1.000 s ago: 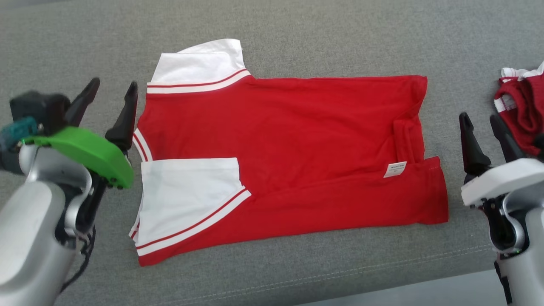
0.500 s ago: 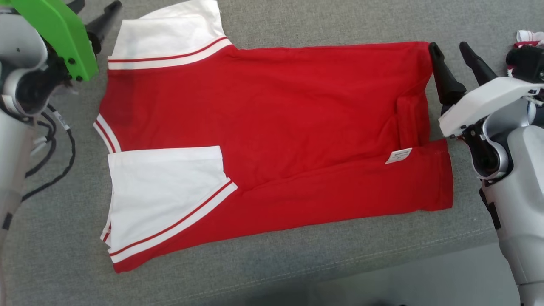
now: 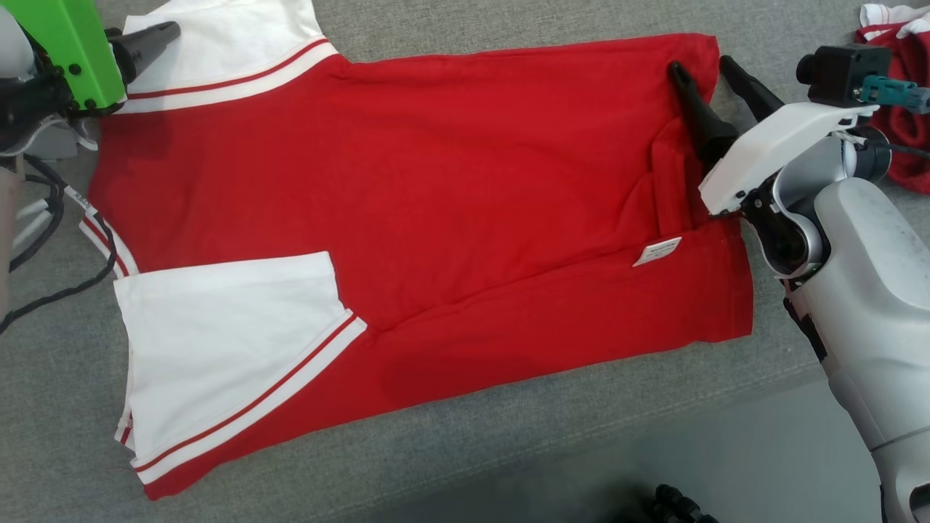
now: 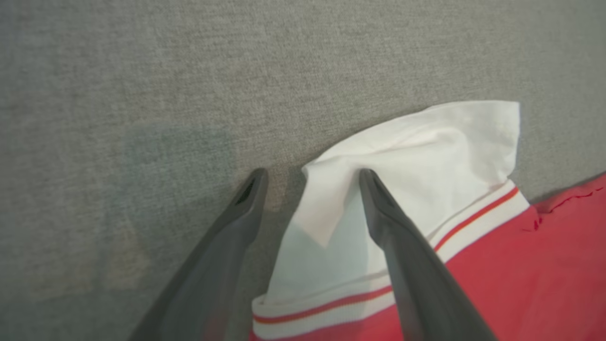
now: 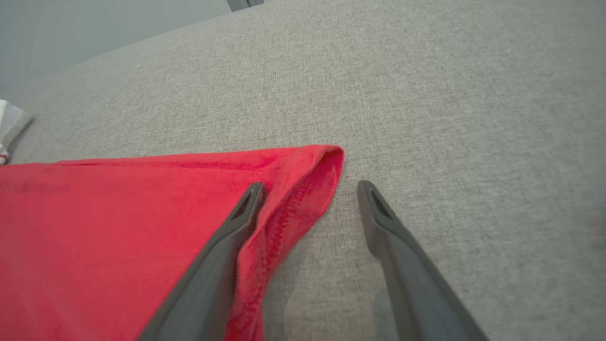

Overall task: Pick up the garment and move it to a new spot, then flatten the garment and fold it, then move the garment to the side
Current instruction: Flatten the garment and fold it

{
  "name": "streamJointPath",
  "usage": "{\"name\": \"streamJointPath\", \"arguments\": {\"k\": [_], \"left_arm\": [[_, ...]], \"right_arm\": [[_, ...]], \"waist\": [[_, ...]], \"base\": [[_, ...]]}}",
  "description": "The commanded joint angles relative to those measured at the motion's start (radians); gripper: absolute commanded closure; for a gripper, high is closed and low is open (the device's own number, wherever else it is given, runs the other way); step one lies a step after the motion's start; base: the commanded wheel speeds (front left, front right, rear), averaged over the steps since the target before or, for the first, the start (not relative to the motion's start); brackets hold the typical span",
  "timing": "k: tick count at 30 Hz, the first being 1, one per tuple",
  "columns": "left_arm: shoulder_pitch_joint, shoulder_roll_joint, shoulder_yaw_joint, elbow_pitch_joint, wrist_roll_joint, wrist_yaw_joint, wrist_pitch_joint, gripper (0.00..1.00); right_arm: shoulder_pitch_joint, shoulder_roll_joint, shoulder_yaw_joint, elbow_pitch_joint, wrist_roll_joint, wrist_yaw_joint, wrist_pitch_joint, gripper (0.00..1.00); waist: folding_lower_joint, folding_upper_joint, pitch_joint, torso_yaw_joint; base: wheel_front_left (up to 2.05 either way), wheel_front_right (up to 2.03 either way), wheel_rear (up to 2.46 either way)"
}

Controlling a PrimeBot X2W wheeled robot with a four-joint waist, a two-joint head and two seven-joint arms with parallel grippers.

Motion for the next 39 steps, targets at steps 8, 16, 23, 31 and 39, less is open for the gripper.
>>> {"name": "streamJointPath", "arguments": {"k": [8, 16, 23, 31, 39], "left_arm": [[-0.016, -0.036, 0.023, 0.038, -0.061, -0.004, 0.017, 1.0], [-0.023, -0.05, 0.06, -0.01, -0.129, -0.01, -0.029, 1.0], [0.018, -0.013, 0.013, -0.192, -0.176, -0.01, -0.07, 1.0], [0.146, 0.095, -0.086, -0.512, -0.231, -0.01, -0.175, 1.0], [0.365, 0.249, -0.162, -0.795, -0.25, -0.01, -0.35, 1.0]], "right_arm": [[-0.069, -0.016, 0.085, 0.054, 0.058, 0.0, -0.07, 1.0], [-0.091, -0.051, 0.128, 0.047, 0.122, 0.0, -0.14, 1.0], [-0.087, -0.14, 0.215, 0.009, 0.12, 0.0, -0.195, 1.0], [-0.033, -0.298, 0.337, -0.054, -0.003, 0.0, -0.266, 1.0], [0.082, -0.445, 0.415, -0.179, -0.116, 0.0, -0.294, 1.0]], "waist": [[-0.0001, 0.0, 0.008, -0.009], [-0.0001, 0.0, -0.015, 0.007], [-0.0001, 0.0, -0.048, 0.04], [-0.0001, 0.0, -0.093, 0.105], [-0.0001, 0.0, -0.136, 0.158]], "base": [[0.0, 0.0, 0.0], [0.0, 0.0, 0.0], [0.0, 0.0, 0.0], [0.0, 0.0, 0.0], [0.0, 0.0, 0.0]]}}
